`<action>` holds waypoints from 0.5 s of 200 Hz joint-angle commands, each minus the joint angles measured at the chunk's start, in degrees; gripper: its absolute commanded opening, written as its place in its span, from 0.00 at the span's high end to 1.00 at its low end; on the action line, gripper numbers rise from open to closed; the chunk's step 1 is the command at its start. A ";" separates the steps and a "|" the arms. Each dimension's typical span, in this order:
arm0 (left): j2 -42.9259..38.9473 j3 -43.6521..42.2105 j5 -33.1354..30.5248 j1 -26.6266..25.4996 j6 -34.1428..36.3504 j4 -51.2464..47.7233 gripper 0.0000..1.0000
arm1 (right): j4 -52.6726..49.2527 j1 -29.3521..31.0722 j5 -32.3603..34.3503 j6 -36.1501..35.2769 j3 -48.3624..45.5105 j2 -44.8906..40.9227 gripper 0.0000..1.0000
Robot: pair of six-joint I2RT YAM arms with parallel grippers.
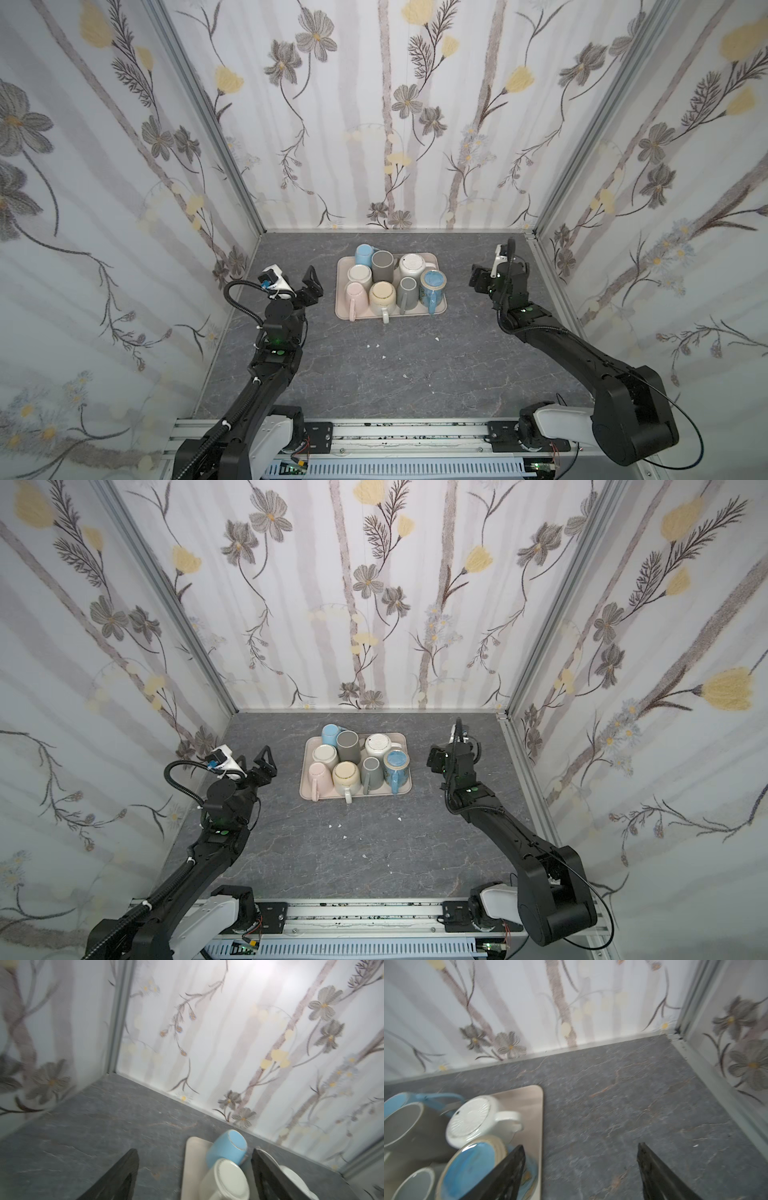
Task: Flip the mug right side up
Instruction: 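Reach the right gripper to the upside-down blue butterfly mug while the left gripper approaches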
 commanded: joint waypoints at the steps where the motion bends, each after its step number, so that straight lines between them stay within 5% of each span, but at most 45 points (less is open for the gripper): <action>1: -1.06 1.50 -0.23 -8.30 -7.42 -12.67 0.17 | -11.10 5.76 -1.07 6.26 3.57 2.62 0.18; 49: 6.63 4.28 -6.15 -27.15 -8.53 -12.03 0.20 | -19.34 12.54 -2.41 8.40 12.68 12.71 0.15; 100: 20.78 8.28 -7.76 -35.92 -9.18 -3.15 0.18 | -22.86 12.72 -2.32 7.33 18.64 22.57 0.20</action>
